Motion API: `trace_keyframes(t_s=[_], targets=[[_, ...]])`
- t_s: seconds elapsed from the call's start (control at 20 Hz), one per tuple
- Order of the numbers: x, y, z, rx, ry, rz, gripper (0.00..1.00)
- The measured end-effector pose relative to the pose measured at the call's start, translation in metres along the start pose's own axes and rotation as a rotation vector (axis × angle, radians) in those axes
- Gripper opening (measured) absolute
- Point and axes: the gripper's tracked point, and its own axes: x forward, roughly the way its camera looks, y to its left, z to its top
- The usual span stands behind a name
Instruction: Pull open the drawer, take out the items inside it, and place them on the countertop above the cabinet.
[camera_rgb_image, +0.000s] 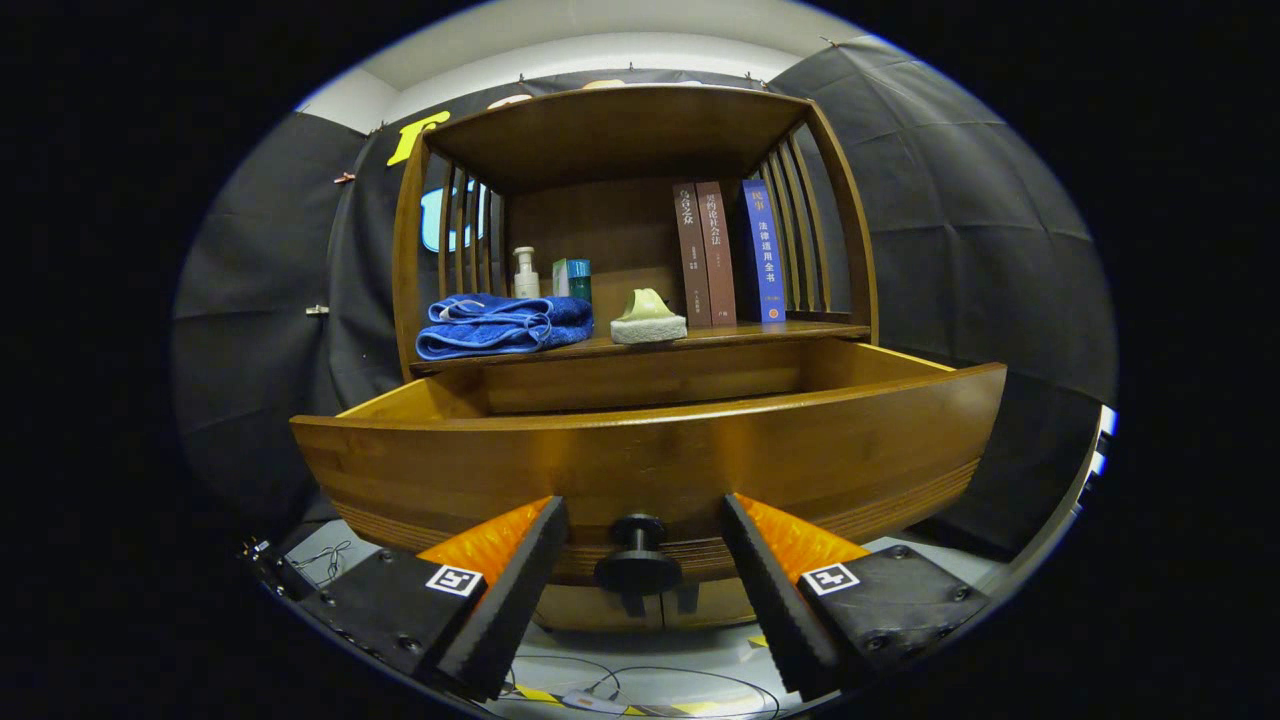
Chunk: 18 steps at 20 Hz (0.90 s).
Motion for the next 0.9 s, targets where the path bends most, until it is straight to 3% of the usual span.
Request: trace_keyframes(t_s=[0.4,0.9], targets=[[0.021,-0.002,0.003,-0.024,0.015,0.012,1.00],[0.093,-0.005,0.014,-0.087,0.043,0.008,0.99]])
